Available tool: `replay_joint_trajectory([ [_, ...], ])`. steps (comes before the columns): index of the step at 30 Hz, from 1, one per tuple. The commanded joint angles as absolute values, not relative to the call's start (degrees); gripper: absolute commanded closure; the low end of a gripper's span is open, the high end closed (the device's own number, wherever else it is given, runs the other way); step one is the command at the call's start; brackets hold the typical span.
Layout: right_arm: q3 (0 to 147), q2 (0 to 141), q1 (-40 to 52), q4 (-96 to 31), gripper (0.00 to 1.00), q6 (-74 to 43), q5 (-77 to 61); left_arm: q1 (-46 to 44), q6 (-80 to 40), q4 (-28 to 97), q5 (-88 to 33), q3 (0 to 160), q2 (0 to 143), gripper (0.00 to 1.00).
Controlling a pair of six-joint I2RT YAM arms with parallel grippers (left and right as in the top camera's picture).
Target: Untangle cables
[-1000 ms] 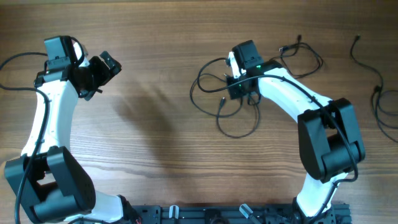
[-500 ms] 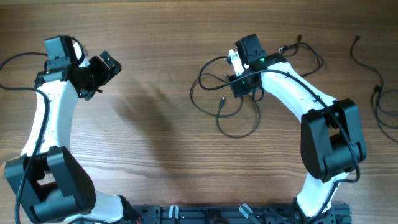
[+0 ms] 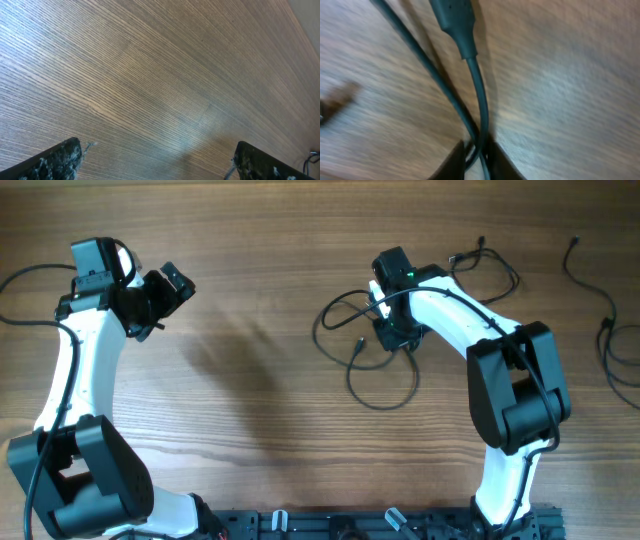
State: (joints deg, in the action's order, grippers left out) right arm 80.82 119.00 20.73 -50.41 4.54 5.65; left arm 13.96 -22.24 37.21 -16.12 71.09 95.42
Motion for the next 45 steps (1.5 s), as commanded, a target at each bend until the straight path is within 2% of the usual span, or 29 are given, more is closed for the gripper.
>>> replay_joint_trajectory([
  [1, 78.5, 123.4, 20.6, -52.0, 0.96, 4.5, 10.7, 14.2, -22.8, 37.1, -15.7, 70.8, 95.8, 0.00],
  [7, 78.5, 117.8, 20.5, -52.7, 0.96, 4.8, 10.3, 14.2, -22.8, 37.1, -15.7, 70.8, 95.8, 0.00],
  [9, 78.5, 111.9, 20.4, -53.0, 0.96, 4.7, 11.6, 14.2, -22.8, 37.1, -15.7, 70.8, 95.8, 0.00],
  [13, 78.5, 95.1, 18.5, -52.7, 0.96, 1.3, 22.5, 14.2, -22.8, 37.1, -15.7, 70.8, 95.8, 0.00],
  [16, 78.5, 89.6, 16.6, -52.9, 0.96, 1.3, 21.9, 14.2, -22.8, 37.1, -15.7, 70.8, 95.8, 0.00],
  [21, 77.7, 89.3, 11.8, -54.4, 0.96, 2.0, 22.0, 14.2, -22.8, 37.1, -15.7, 70.8, 95.8, 0.00],
  [24, 76.2, 89.5, 8.1, -54.8, 0.96, 6.8, 22.0, 14.2, -22.8, 37.1, -15.7, 70.8, 95.8, 0.00],
  [26, 76.1, 89.5, 4.6, -56.0, 0.96, 10.5, 23.2, 14.2, -22.8, 37.1, -15.7, 70.8, 95.8, 0.00],
  [33, 76.1, 89.5, -9.1, -58.1, 0.96, 10.3, 25.4, 14.2, -22.8, 37.1, -15.7, 70.8, 95.8, 0.00],
  [37, 76.1, 89.5, -15.0, -57.7, 0.96, 10.3, 15.2, 14.2, -22.8, 37.1, -15.7, 70.8, 95.8, 0.00],
  [40, 76.1, 89.5, -15.5, -57.7, 0.95, 10.4, 16.8, 14.2, -22.8, 37.1, -15.7, 70.8, 95.8, 0.00],
  [41, 76.1, 89.5, -15.5, -57.5, 0.89, 10.3, 16.6, 14.2, -22.8, 37.1, -15.7, 70.8, 95.8, 0.00],
  [42, 76.1, 89.5, -15.5, -57.2, 0.76, 10.0, 16.3, 14.2, -22.8, 37.1, -15.7, 70.8, 95.8, 0.00],
  [45, 76.1, 89.5, -15.5, -56.3, 0.70, 9.0, 13.8, 14.2, -22.8, 37.1, -15.7, 70.8, 95.8, 0.00],
])
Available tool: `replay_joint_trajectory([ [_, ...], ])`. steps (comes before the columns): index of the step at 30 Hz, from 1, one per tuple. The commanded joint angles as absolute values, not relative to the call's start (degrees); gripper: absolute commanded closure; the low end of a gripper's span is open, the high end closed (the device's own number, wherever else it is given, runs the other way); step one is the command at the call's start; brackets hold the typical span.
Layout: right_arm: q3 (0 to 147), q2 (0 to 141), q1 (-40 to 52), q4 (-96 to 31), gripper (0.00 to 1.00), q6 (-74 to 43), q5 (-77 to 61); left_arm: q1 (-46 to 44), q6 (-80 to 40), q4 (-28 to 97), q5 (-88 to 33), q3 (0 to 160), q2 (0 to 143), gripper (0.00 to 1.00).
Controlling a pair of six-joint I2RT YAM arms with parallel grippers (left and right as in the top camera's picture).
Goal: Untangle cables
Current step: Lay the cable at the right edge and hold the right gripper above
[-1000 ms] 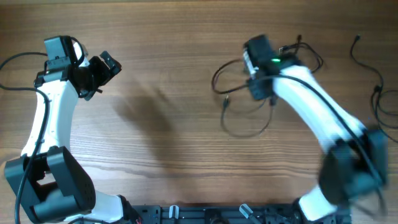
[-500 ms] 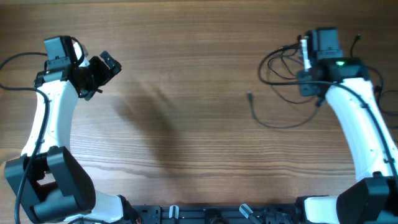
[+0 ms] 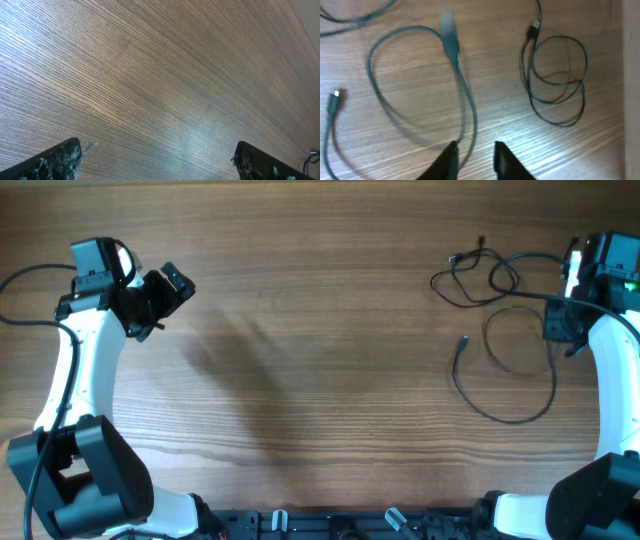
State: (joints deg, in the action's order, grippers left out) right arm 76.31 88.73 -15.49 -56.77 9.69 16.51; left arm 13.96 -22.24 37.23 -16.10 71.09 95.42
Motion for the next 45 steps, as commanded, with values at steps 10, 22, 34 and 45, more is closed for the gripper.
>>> replay_joint_trajectory([
  [10, 76.1, 89.5, -15.4, -50.0, 0.01, 8.8, -10.0, 14.2, -22.8, 37.1, -15.7, 70.8, 95.8, 0.00],
  [22, 76.0, 89.8, -15.3, -49.9, 0.00, -2.2, -17.1, 14.2, -22.8, 37.1, -15.7, 70.8, 95.8, 0.00],
  [34, 76.0, 89.8, -15.3, -46.6, 0.00, -3.6, -17.0, 14.2, -22.8, 37.1, -15.7, 70.8, 95.8, 0.00],
  [45, 76.0, 89.8, -15.3, -46.6, 0.00, -3.6, -17.0, 14.2, -22.8, 37.1, -15.7, 70.8, 95.8, 0.00],
])
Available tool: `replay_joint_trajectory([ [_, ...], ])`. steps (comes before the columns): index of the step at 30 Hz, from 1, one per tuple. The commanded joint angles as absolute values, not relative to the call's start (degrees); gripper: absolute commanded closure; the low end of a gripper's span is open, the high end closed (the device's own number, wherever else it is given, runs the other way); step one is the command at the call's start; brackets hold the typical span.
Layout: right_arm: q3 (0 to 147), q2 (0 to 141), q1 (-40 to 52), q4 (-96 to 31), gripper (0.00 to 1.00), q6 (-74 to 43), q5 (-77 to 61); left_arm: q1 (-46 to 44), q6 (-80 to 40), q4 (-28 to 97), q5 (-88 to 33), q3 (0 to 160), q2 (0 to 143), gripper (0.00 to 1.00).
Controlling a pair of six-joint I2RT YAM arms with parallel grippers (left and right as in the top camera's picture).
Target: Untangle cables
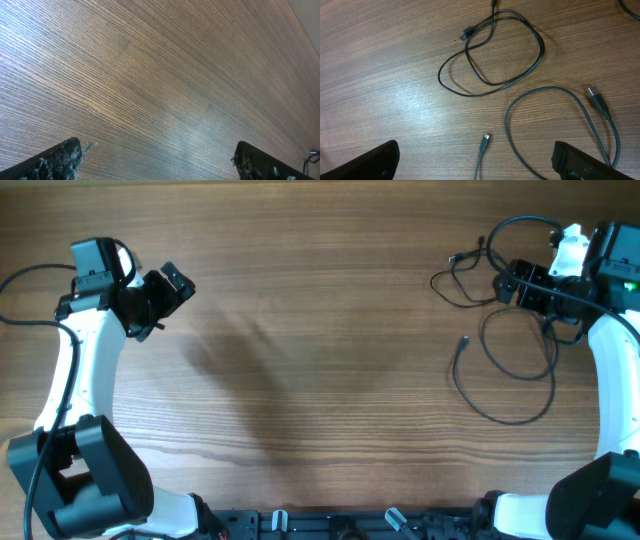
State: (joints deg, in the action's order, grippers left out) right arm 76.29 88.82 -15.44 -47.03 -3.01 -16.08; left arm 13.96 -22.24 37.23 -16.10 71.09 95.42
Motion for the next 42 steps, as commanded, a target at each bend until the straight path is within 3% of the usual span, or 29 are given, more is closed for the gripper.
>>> replay_joint_trajectory([
  [1, 76.0, 89.8, -15.3, -46.6, 0.00, -3.6, -17.0, 14.2, -22.8, 37.1, -15.7, 70.8, 95.8, 0.00],
  [13, 76.0, 89.8, -15.3, -46.6, 0.00, -3.6, -17.0, 14.2, -22.8, 37.1, -15.7, 70.8, 94.7, 0.00],
  [25, 76.0, 89.8, -15.3, -46.5, 0.00, -3.6, -17.0, 14.2, -22.6, 37.4, -11.4, 70.8, 79.8, 0.00],
  [33, 76.0, 89.8, -15.3, -46.5, 0.00, -3.6, -17.0, 13.7, -21.1, 48.2, -6.0, 68.8, 79.1, 0.00],
  [35, 76.0, 89.8, -15.3, -46.5, 0.00, -3.6, -17.0, 13.1, -17.9, 46.0, -4.8, 64.8, 79.1, 0.00],
  [42, 76.0, 89.8, -15.3, -46.5, 0.00, -3.6, -17.0, 9.0, -16.7, 19.5, -5.5, 44.7, 79.1, 0.00],
])
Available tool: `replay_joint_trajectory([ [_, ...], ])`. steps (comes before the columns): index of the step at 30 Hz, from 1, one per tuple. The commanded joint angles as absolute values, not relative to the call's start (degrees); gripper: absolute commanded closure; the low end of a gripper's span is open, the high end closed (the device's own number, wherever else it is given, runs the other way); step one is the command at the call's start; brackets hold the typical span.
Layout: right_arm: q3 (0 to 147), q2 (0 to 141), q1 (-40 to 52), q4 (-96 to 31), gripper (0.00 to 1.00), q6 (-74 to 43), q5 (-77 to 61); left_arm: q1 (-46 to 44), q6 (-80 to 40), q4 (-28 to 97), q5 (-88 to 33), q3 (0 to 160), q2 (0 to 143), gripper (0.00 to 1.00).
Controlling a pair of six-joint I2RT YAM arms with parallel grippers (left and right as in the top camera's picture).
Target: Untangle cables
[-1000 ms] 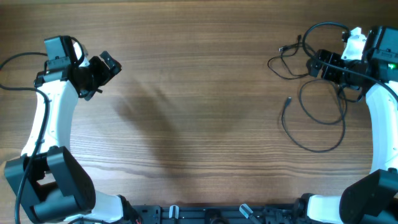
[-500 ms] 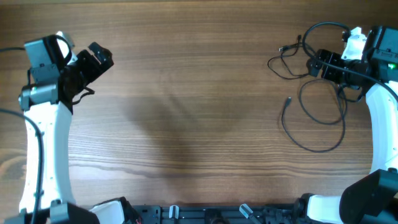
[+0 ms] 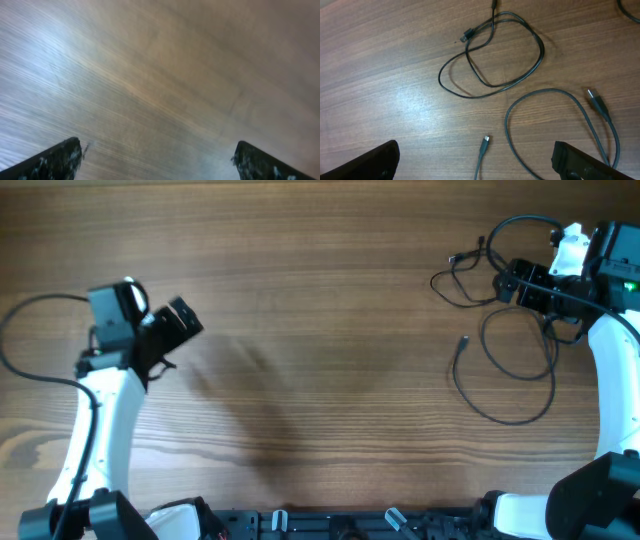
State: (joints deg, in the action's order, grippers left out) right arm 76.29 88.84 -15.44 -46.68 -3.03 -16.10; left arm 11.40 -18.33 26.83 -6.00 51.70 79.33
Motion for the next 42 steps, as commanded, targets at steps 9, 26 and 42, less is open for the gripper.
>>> replay_joint_trajectory([
  [9, 76.0, 89.8, -15.3, -46.5, 0.00, -3.6, -17.0, 1.6, -16.8, -7.3, -5.5, 22.7, 79.0, 0.00],
  [26, 76.0, 89.8, -15.3, -46.5, 0.00, -3.6, -17.0, 1.4, -17.1, -18.3, -6.2, 0.3, 65.8, 0.00],
  [42, 76.0, 89.8, -15.3, -46.5, 0.00, -3.6, -17.0, 1.4, -15.8, 4.4, -4.2, 0.3, 31.5, 0.00],
])
